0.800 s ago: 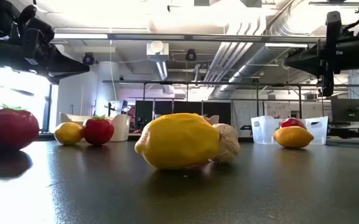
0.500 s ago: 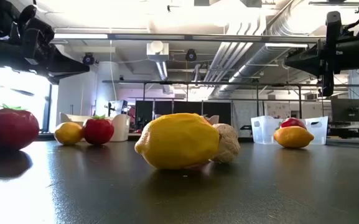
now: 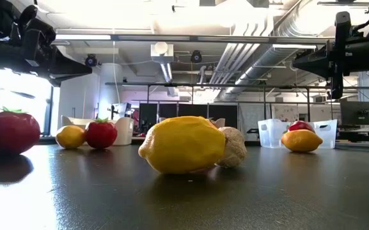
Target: Sort produce into baskets
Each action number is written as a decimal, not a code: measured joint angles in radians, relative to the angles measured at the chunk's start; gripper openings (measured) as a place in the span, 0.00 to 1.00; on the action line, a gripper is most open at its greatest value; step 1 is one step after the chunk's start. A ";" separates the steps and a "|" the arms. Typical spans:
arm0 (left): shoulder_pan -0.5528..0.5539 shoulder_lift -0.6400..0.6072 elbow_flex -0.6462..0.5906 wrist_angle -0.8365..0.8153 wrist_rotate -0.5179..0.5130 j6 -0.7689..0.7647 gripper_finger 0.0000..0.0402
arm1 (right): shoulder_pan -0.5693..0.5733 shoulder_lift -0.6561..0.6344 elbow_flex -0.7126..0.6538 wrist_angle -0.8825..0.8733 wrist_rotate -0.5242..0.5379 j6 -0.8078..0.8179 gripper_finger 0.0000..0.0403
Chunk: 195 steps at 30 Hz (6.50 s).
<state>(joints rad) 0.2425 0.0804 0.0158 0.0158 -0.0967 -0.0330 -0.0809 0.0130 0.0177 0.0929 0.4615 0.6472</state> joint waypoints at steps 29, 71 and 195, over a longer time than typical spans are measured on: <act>0.000 0.000 0.000 0.000 0.000 0.000 0.00 | 0.000 0.000 0.000 0.000 0.000 0.000 0.00; 0.000 0.000 0.000 0.000 0.000 0.000 0.00 | 0.000 0.000 0.000 -0.018 0.003 0.000 0.00; 0.000 0.000 0.000 0.054 0.001 0.033 0.00 | -0.025 2.014 1.585 -0.962 -0.578 -0.757 0.79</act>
<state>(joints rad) 0.2420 0.0807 0.0158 0.0696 -0.0959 -0.0003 -0.1055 2.0273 1.6024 -0.8691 -0.1164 -0.1097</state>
